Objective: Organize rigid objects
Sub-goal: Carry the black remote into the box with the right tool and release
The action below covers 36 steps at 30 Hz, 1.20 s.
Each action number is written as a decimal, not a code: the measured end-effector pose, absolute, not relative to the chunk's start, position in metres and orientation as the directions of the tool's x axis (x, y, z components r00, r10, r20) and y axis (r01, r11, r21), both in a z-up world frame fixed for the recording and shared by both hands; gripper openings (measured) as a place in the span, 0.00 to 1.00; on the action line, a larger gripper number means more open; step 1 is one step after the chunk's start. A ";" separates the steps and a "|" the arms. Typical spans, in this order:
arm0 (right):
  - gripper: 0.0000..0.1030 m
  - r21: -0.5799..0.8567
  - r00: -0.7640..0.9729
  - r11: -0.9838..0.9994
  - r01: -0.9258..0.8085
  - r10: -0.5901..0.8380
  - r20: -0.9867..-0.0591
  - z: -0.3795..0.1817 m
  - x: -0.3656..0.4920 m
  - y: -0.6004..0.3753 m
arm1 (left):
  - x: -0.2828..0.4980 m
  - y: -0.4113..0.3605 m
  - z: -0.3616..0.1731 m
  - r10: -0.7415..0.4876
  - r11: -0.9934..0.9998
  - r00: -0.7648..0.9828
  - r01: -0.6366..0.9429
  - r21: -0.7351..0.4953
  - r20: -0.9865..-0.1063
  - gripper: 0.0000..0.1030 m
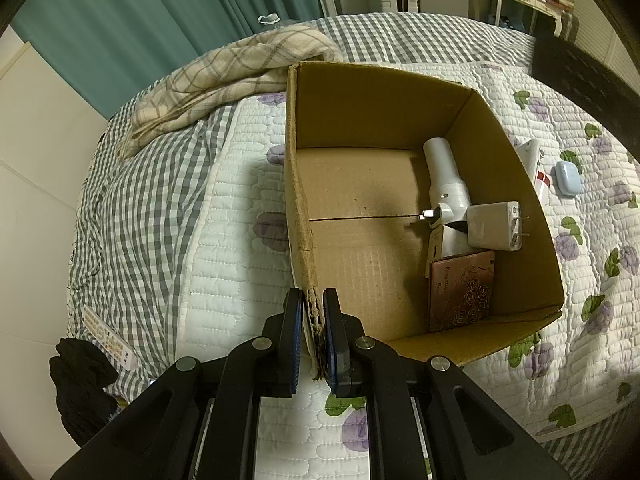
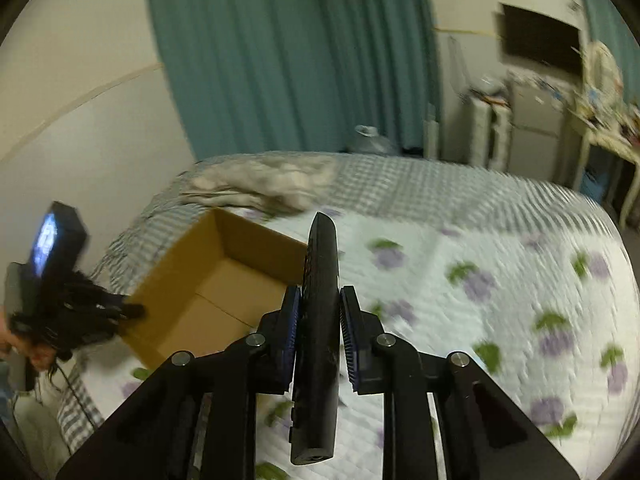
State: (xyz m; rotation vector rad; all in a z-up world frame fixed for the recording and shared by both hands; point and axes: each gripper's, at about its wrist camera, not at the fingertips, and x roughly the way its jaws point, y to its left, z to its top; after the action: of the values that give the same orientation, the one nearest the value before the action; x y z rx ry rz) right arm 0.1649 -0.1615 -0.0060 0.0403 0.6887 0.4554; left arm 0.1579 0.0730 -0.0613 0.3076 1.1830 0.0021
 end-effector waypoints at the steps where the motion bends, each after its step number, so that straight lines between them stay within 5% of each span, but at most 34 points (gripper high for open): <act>1: 0.19 0.172 0.672 0.894 -0.414 0.428 -0.604 -0.004 0.167 -0.147 | 0.158 0.073 -0.061 0.160 0.959 0.383 0.158 0.235 -0.910 0.09; 15: 0.19 0.129 0.513 0.861 -0.492 0.407 -0.756 -0.094 0.200 -0.037 | 0.159 0.076 -0.061 0.143 0.962 0.384 0.160 0.219 -0.912 0.09; 25: 0.22 0.192 0.485 0.841 -0.506 0.462 -0.743 -0.103 0.184 -0.048 | 0.160 0.076 -0.063 0.141 0.964 0.379 0.156 0.213 -0.914 0.09; 27: 0.35 0.230 0.474 0.823 -0.519 0.501 -0.724 -0.091 0.180 -0.056 | 0.160 0.076 -0.063 0.143 0.964 0.382 0.157 0.217 -0.913 0.09; 29: 0.62 0.203 0.519 0.830 -0.520 0.495 -0.697 -0.071 0.174 -0.073 | 0.160 0.076 -0.065 0.143 0.964 0.381 0.155 0.216 -0.913 0.09; 36: 0.83 0.109 0.668 0.888 -0.447 0.412 -0.620 -0.006 0.166 -0.152 | 0.160 0.076 -0.064 0.142 0.965 0.380 0.151 0.213 -0.914 0.09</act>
State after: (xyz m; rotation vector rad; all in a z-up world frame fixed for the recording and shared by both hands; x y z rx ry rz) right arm 0.1656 -0.1516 -0.0064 -0.0537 0.6855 0.4843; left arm 0.1597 0.0761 -0.0639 0.2802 1.1855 -0.0055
